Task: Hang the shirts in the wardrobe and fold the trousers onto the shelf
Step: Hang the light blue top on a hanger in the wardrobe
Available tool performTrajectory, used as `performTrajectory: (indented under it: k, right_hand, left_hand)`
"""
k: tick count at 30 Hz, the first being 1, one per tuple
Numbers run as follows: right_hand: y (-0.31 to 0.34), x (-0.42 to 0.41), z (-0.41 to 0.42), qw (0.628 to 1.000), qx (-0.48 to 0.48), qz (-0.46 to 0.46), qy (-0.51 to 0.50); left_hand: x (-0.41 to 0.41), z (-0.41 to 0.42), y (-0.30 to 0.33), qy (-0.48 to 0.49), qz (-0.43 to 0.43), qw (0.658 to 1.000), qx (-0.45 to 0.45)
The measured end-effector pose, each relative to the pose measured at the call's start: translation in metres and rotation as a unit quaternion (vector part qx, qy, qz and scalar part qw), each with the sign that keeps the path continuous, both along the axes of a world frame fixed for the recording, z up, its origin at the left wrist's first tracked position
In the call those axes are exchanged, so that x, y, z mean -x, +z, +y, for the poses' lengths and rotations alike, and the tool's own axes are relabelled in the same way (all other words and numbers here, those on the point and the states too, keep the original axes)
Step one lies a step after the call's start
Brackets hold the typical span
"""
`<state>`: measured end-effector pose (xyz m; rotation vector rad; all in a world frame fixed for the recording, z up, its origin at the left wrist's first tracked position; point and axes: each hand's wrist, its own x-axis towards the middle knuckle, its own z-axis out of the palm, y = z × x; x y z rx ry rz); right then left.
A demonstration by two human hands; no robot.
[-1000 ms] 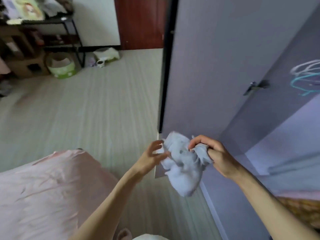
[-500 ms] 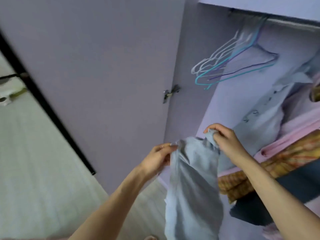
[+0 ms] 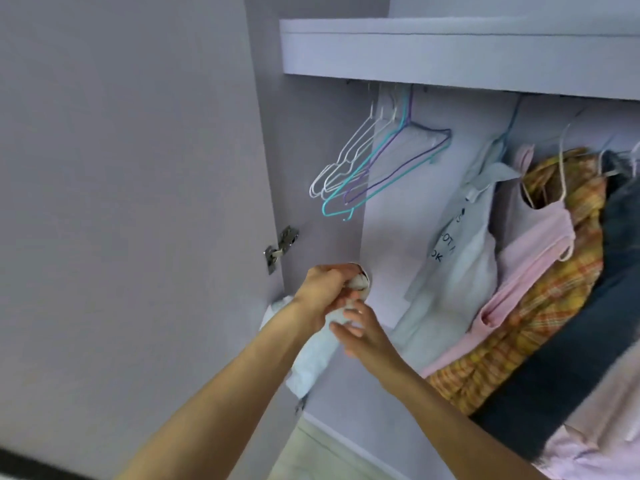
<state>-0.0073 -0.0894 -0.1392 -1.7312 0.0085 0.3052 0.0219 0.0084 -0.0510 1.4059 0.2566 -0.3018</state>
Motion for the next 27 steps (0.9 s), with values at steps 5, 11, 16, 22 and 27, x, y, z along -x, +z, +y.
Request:
performTrajectory:
  k: [5,11,16,22,27]
  right_hand:
    - [0.017,-0.044,0.01,0.988,0.034,-0.107,-0.103]
    - [0.028,-0.056,-0.002,0.966,0.141,-0.161,-0.144]
    - [0.037,-0.056,-0.025,0.974,0.135,-0.157,-0.089]
    - [0.031,-0.069,-0.047,0.945,0.273,-0.149,-0.1]
    - [0.019,-0.092,-0.083,0.925,0.369,-0.085,-0.036]
  left_hand:
    - [-0.01,0.022,0.024,-0.034,-0.072,0.987,-0.139]
    - [-0.017,0.029,0.039,-0.05,-0.159,0.967,-0.193]
    - [-0.021,0.015,0.04,-0.047,-0.222,0.938,-0.262]
    - [-0.026,0.006,0.036,0.042,-0.272,0.88,-0.388]
    - [-0.035,0.03,0.042,0.151,-0.263,0.899,-0.316]
